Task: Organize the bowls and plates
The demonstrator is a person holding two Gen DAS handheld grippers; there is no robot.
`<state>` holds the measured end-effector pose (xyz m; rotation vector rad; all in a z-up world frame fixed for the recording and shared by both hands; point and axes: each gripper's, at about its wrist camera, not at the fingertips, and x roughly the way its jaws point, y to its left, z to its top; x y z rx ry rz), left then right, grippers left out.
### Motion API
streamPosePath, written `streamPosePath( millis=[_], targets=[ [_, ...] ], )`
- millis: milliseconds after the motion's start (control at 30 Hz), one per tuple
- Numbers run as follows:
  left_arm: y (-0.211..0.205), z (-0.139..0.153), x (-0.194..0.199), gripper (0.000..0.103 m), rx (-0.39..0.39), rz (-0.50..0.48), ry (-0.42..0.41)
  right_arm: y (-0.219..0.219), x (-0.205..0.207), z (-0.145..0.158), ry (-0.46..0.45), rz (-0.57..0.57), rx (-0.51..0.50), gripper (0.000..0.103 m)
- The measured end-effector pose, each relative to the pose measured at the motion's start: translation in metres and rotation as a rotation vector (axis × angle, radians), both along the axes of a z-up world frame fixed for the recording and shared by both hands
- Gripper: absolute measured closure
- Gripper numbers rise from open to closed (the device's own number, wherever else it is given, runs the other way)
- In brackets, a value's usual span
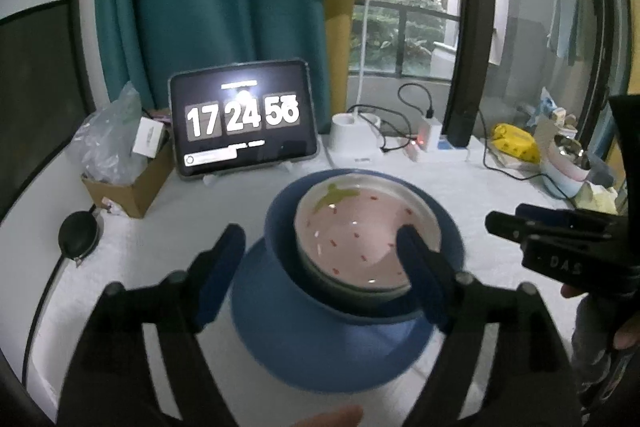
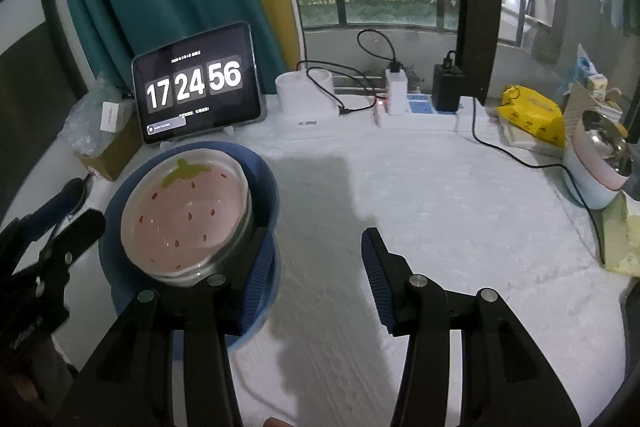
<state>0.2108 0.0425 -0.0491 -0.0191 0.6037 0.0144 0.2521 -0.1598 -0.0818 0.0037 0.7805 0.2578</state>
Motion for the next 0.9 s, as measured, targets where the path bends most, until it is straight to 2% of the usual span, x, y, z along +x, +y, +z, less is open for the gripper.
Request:
streamPosePath(
  millis=[167, 233, 333, 900],
  targets=[
    [-0.012, 0.007, -0.014, 0.021, 0.000, -0.015, -0.015, -0.011, -0.016, 0.005, -0.017, -0.015, -0.004, 0.054],
    [-0.015, 0.009, -0.019, 0.015, -0.001, -0.020, -0.022, -0.015, -0.021, 0.007, -0.025, -0.022, -0.006, 0.054],
    [-0.019, 0.013, -0.028, 0.011, -0.003, -0.026, -0.035, -0.022, -0.030, 0.011, -0.036, -0.034, -0.008, 0.054],
    [-0.040, 0.043, -0.086, 0.010, -0.007, -0.062, -0.130, -0.057, -0.095, 0.038, -0.129, -0.082, -0.027, 0.054]
  ],
)
